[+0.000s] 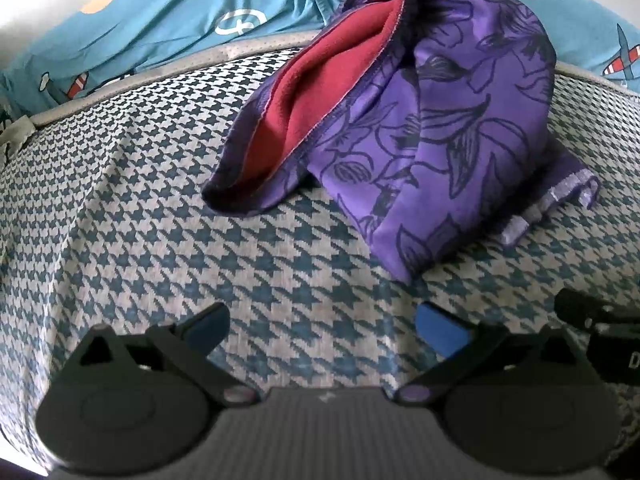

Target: Fold clothes

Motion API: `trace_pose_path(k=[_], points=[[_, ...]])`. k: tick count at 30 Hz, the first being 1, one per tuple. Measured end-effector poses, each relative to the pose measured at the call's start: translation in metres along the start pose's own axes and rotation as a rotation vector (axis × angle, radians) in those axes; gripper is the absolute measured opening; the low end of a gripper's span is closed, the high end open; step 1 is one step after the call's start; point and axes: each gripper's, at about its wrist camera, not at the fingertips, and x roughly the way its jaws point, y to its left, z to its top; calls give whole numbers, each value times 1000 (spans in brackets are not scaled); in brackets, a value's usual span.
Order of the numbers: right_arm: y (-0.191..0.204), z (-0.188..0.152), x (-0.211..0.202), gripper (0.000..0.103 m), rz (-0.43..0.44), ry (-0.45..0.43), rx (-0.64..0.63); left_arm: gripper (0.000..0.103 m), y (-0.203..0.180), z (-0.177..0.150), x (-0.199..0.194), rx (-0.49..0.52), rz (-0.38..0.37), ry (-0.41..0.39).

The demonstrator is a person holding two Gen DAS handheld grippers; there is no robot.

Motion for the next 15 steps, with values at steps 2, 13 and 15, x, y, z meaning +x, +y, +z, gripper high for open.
trace_pose_path(k=[2,13,15], points=[[-1,0,-1,103,-2,-4,5,103,0,-1,0,4,0,1],[-2,0,0,98,-12,3,25,103,0,-1,-2,7,-10,-23],[-3,0,0,97,-13,7,33,103,-1,-2,-2,10,-6,-29]])
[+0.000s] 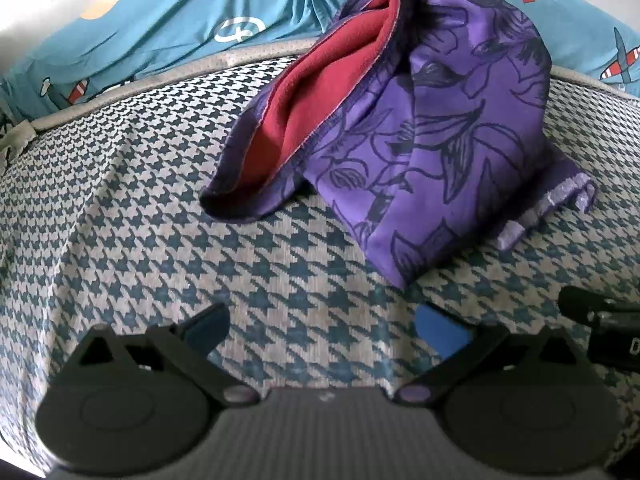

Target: Fold clothes

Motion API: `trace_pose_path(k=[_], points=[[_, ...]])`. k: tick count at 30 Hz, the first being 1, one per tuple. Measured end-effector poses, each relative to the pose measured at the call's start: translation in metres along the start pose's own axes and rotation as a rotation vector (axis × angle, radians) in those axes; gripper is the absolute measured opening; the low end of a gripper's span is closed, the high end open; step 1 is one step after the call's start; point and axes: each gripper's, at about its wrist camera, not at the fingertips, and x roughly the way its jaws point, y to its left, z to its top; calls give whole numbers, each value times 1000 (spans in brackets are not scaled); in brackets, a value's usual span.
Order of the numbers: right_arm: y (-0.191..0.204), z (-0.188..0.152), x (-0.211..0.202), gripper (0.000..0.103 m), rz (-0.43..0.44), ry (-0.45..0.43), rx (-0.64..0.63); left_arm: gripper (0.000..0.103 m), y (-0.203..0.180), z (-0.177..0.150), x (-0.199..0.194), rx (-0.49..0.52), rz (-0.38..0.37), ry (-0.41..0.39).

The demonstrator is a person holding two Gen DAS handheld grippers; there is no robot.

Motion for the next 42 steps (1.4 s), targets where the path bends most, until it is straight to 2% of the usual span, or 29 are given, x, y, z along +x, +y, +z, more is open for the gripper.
trace_pose_path(k=[14,19,21,29,33,42], points=[[-6,0,2,97,-14,20,24,103,-9,-6,0,62,11,-34],[-8,3,0,96,-21,13,34,103,-11,-8,-1,69,-6,-38],[-9,4,0,91,-23,14,43,103,-11,-8,-1,71,-7,-34],[-11,6,2,90,-28,14,55,103,-11,-9,-1,71,-9,-31],[-11,5,2,90,-35,11,55,103,-14,-10,-3,78,-33,-39],[-10,3,-5,90,-73,-60,26,103,-16,-11,-7,79,-43,-63]])
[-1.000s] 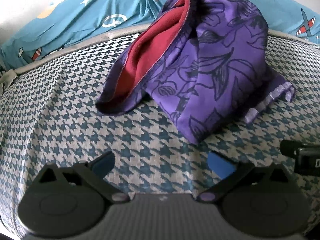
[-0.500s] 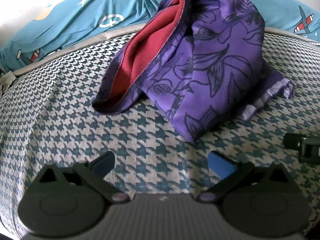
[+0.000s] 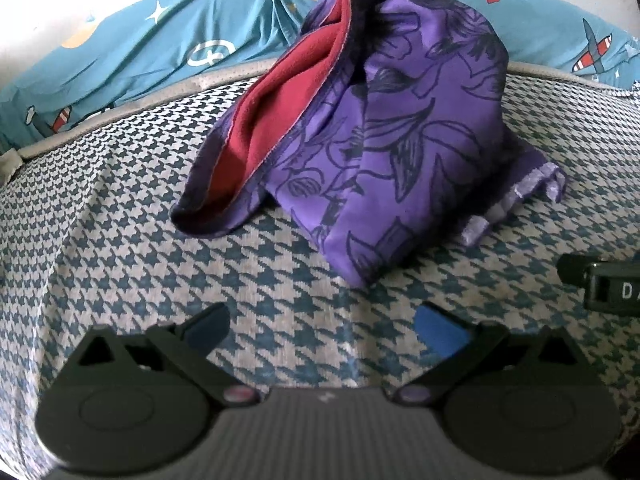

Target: Fold clothes

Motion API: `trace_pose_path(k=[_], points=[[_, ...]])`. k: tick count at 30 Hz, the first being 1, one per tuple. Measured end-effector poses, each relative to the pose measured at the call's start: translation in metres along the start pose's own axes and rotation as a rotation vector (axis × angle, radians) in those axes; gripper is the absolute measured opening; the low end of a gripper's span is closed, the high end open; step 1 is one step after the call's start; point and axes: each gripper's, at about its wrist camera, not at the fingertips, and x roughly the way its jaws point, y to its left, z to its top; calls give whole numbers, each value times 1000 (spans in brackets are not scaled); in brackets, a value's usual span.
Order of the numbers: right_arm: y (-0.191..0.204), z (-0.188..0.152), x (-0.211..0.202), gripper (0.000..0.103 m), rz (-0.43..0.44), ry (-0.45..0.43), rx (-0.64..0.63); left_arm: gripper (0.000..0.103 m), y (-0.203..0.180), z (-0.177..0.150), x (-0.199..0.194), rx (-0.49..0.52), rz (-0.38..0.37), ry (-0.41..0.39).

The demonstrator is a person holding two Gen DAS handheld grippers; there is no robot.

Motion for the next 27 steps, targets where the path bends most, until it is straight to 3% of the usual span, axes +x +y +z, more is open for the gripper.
trace_pose_path(k=[15,27], points=[[2,-3,-3,90,10,-1,-30,103,-3,-5,-6,-12,-6,-12],[2,-2,-3,90,94,14,7,103,-2,-3,-11,-22,-15,1]])
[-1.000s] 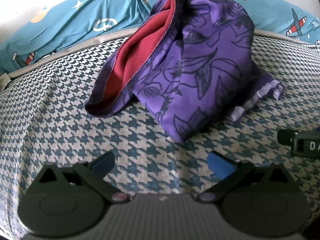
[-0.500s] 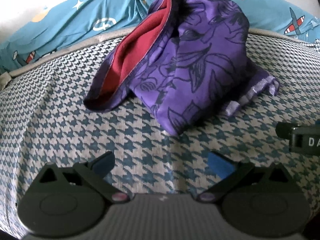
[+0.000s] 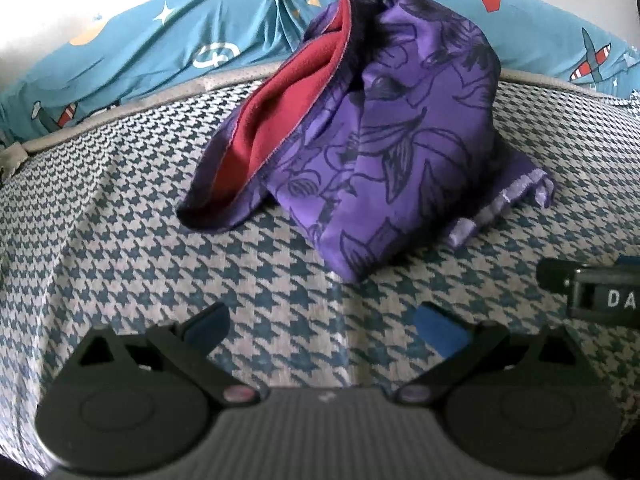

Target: Fold clothes

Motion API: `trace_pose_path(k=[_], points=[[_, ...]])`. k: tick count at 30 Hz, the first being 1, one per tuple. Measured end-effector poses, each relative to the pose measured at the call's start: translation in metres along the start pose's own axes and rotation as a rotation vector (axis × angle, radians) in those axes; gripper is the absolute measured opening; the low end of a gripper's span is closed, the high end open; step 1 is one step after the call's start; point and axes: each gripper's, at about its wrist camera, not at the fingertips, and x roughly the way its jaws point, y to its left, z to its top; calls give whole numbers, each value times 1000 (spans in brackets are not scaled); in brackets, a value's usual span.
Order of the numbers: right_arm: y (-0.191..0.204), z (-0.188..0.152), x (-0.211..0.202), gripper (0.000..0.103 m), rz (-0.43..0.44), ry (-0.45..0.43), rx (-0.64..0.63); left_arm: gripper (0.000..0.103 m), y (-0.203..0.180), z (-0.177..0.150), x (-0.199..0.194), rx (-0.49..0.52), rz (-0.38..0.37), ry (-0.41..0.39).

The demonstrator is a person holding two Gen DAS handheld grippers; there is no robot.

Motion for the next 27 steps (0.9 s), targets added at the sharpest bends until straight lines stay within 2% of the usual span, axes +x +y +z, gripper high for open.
trace_pose_path(k=[8,15,20,27], points=[[2,0,5,90,-7,26,-9,103,-2,-5,1,3,-22,39],[-1,1,4,90,-4,20,-4,103,-3,-5,1,11,-22,40],[-1,2,4,90,-3,9,-1,103,-2,-5,-1,15,-25,22],[1,8,-1,89,49,-38,-3,101,4,3,-3,8,-12,-20]])
